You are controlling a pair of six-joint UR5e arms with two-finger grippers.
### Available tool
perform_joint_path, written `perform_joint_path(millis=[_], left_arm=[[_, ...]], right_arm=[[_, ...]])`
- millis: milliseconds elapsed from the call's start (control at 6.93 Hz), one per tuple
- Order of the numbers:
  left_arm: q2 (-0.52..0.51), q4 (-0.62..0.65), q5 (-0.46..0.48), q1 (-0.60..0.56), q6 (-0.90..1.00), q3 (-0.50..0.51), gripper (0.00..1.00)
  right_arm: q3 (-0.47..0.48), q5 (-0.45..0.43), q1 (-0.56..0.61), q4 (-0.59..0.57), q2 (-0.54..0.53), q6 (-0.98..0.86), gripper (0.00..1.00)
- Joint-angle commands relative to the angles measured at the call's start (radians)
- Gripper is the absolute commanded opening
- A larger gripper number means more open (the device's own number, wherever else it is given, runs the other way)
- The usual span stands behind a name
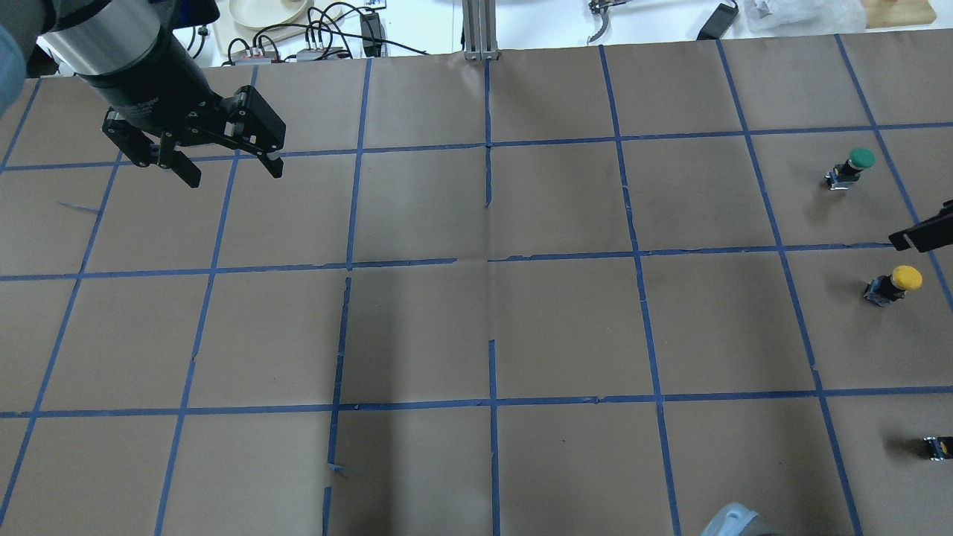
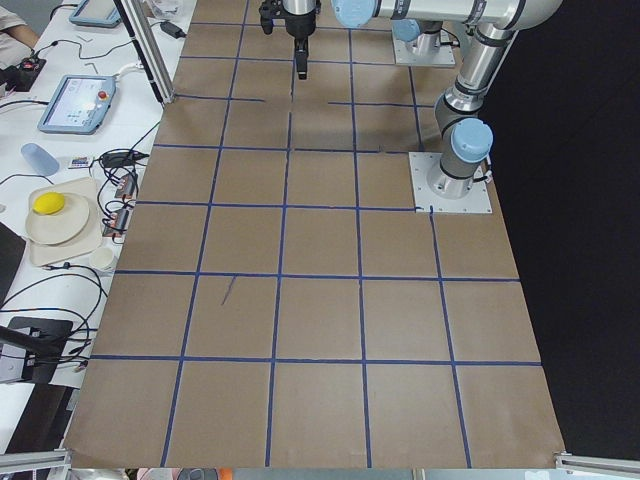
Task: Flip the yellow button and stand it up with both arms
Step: 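Open the right gripper and raise it away from the standing button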
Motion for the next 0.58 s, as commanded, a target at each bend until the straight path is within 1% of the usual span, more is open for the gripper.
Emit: perform_joint_path(millis=[0, 144, 288, 433], left_arm=[[-0.004, 0.011, 0.000, 0.004, -0.001, 0.001, 1.00], [0.008, 0.008, 0.000, 0.004, -0.001, -0.001, 1.00], [0.014, -0.002, 0.001, 0.004, -0.001, 0.001, 1.00], [0.018, -0.003, 0.001, 0.004, -0.001, 0.002, 1.00]], right_arm=[[-0.111, -0.038, 0.164, 0.186, -0.024, 0.440, 1.00], [-0.144, -0.039, 0.242, 0.222, -0.019, 0.633, 1.00], [-0.153, -0.045, 0.328, 0.221, -0.016, 0.778, 1.00], [-0.152, -0.111, 0.413, 0.218, -0.013, 0.893, 1.00]])
